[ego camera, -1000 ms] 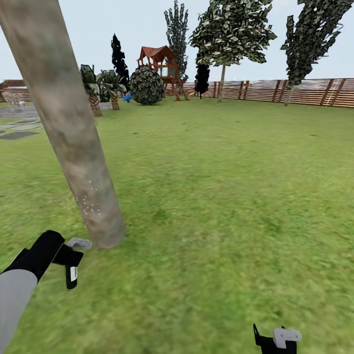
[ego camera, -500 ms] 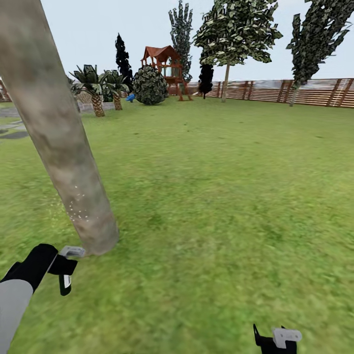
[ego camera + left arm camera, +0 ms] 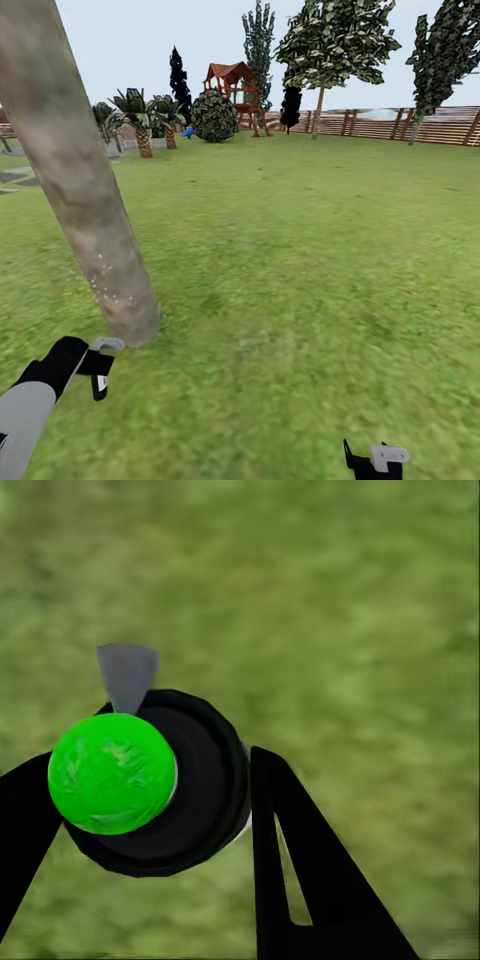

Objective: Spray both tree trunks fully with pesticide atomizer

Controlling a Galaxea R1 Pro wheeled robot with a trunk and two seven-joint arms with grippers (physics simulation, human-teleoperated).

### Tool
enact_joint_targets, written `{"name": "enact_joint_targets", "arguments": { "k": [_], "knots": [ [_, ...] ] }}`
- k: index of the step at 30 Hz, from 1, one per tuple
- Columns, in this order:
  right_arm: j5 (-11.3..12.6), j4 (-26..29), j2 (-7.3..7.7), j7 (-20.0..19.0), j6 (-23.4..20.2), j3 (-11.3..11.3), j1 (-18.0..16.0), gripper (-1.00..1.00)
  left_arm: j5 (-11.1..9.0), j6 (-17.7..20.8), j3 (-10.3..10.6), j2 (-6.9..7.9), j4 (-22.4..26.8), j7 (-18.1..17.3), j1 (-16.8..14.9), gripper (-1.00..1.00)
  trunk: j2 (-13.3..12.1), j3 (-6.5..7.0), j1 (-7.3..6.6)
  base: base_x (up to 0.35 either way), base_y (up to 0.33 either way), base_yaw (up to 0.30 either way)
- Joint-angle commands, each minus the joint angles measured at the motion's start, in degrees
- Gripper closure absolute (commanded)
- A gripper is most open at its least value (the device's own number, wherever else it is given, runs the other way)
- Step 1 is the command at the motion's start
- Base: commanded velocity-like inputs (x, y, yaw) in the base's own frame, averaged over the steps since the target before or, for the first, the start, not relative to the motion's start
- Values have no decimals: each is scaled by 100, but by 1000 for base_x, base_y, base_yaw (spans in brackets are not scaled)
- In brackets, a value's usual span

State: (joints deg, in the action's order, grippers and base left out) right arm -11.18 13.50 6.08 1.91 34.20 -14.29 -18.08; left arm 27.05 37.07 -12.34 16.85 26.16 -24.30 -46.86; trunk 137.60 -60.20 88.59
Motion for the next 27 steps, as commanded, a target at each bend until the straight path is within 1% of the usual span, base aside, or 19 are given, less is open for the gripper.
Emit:
{"name": "enact_joint_targets", "arguments": {
  "k": [1, 8, 12, 14, 16, 17, 27],
  "knots": [
    [-60, -6, -2, 21, 17, -30, -3, -100, 26, 28, -48, -6, 11, 30, 13, 100, 2, -5, 1, 223, -203, 247],
    [-60, -6, -2, 20, 17, -30, -3, -100, 11, 37, -65, -14, 20, 57, 19, 100, 2, -5, 1, 202, -188, 272],
    [-60, -6, -2, 20, 17, -30, -3, -100, 1, 37, -67, -15, 36, 57, 19, 100, 2, -5, 1, -70, -154, 276],
    [-60, -6, -2, 20, 17, -30, -5, -100, -102, 35, -67, -15, 37, 57, 19, 100, 2, -5, 1, -37, -229, 237],
    [-60, -6, -2, 20, 17, -30, -3, -100, -265, 30, -63, -15, 46, 57, 19, 100, 2, -5, 1, 53, -259, 72],
    [-60, -6, -2, 20, 17, -30, -3, -100, -298, 29, -61, -15, 48, 57, 19, 100, 2, -5, 1, 77, -266, 21],
    [-60, -6, -2, 20, 17, -30, -3, -100, -341, 28, -58, -17, 47, 57, 19, 100, 2, -5, 1, 86, -268, 3]
  ]
}}
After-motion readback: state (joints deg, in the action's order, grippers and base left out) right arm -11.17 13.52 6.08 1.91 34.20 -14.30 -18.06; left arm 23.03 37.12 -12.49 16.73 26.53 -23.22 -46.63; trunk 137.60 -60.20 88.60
